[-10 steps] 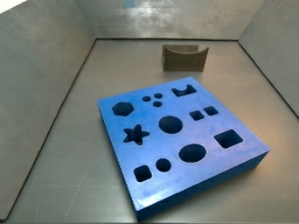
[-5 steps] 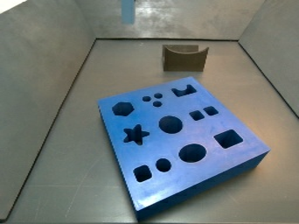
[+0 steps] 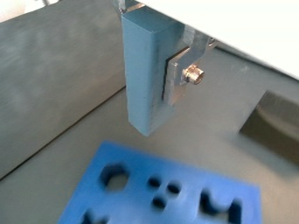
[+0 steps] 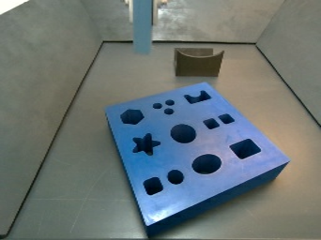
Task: Pick up the rectangle object. Move up. Move to above the board. Insert the rectangle object.
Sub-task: Move to above the board, then insert the rectangle object.
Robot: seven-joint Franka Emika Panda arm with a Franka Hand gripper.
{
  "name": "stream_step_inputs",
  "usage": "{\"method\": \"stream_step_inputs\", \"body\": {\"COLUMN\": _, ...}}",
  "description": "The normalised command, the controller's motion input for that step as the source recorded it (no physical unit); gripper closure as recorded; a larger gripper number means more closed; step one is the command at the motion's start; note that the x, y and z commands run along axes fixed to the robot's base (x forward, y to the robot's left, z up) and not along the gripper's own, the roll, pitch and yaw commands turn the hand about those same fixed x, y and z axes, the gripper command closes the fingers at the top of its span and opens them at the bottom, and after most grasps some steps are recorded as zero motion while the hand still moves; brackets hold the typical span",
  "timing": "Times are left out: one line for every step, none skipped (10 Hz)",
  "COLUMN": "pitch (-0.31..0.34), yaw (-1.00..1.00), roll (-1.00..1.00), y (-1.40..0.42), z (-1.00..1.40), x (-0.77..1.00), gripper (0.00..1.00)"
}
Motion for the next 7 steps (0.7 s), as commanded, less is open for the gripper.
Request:
{"method": "stream_step_inputs", "body": {"pitch": 0.099, "yaw": 0.01, "roll": 0.06, "y": -0.57, "z": -0.05, "x": 0.17, "gripper": 1.00}}
{"method": "stream_step_inputs", "body": {"pitch": 0.097, "yaw": 0.01, "roll": 0.07, "y": -0.40, "z": -0.03, "x": 0.14, "gripper": 1.00}}
{"method": "stream_step_inputs", "body": {"pitch": 0.086, "yaw": 0.01, "roll": 0.09, "y": -0.20, "z": -0.01, "x": 0.08, "gripper": 1.00}}
{"method": "stream_step_inputs", "body": {"pitch": 0.000, "yaw": -0.09, "roll": -0.25, "y": -0.01, "z": -0.10, "x": 0.09, "gripper": 1.00}}
{"method": "stream_step_inputs", "body": {"pitch": 0.000, "yaw": -0.10, "roll": -0.25, "y": 0.00, "z": -0.11, "x": 0.09, "gripper": 1.00}}
{"method": "stream_step_inputs", "body": {"pitch": 0.000, "yaw": -0.09, "roll": -0.26, "y": 0.00, "z": -0.12, "x": 0.07, "gripper": 1.00}}
{"method": "stream_step_inputs", "body": {"pitch": 0.000, "yaw": -0.09, "roll": -0.24, "y": 0.00, "z": -0.07, "x": 0.08, "gripper": 1.00}}
